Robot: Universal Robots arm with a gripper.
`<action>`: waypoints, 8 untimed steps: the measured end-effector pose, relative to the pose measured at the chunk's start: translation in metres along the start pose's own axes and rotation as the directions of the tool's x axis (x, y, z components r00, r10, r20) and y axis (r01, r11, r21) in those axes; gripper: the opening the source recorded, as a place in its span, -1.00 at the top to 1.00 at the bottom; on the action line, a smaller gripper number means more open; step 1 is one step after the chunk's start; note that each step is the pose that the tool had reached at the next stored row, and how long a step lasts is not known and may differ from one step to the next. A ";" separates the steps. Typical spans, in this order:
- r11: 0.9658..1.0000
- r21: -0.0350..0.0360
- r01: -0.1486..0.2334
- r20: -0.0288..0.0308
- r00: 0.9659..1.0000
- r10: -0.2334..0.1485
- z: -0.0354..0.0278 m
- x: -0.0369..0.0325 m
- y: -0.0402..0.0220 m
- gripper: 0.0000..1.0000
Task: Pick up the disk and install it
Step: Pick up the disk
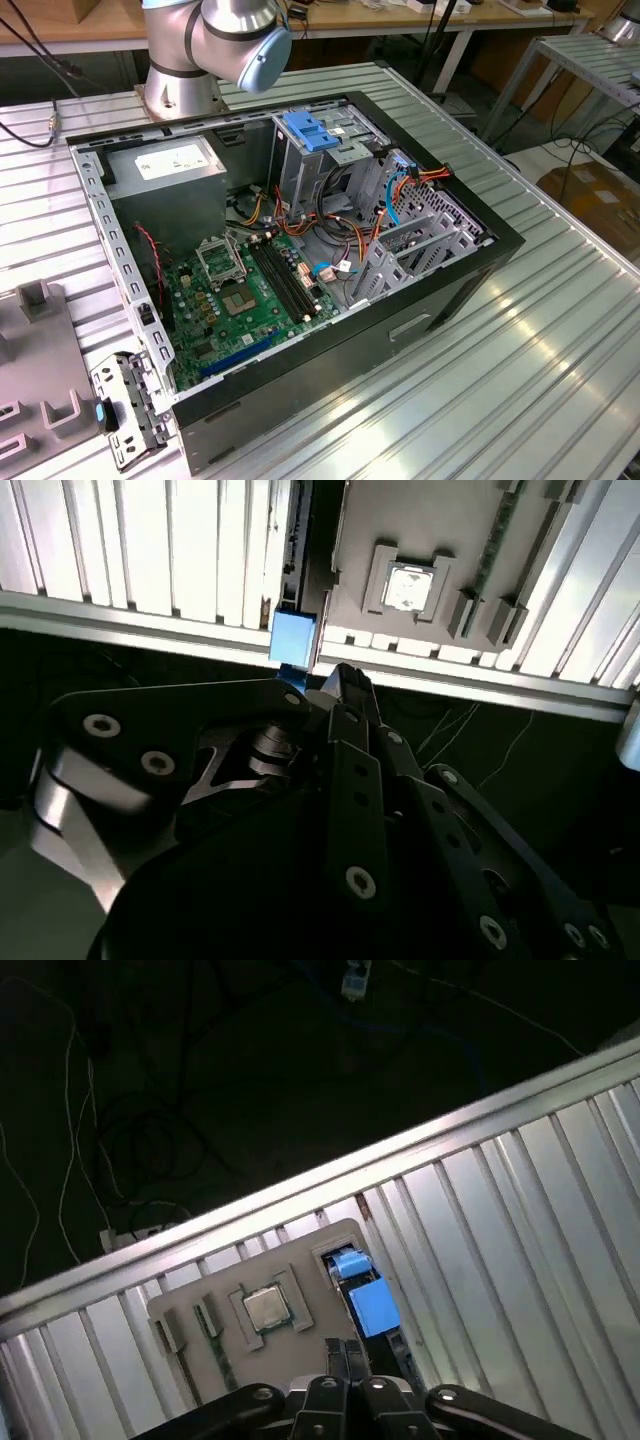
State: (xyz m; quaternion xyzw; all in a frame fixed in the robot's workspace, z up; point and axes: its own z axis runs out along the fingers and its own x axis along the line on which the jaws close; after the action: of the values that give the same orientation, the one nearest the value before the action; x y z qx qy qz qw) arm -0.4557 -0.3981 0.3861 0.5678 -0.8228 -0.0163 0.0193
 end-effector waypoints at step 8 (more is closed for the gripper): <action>0.972 0.002 0.234 -0.012 0.972 -0.234 0.0004 0.0001 -0.0001 0.79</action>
State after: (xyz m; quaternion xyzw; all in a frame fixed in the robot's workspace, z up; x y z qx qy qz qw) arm -0.4556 -0.3982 0.3857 0.6611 -0.7499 -0.0139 0.0210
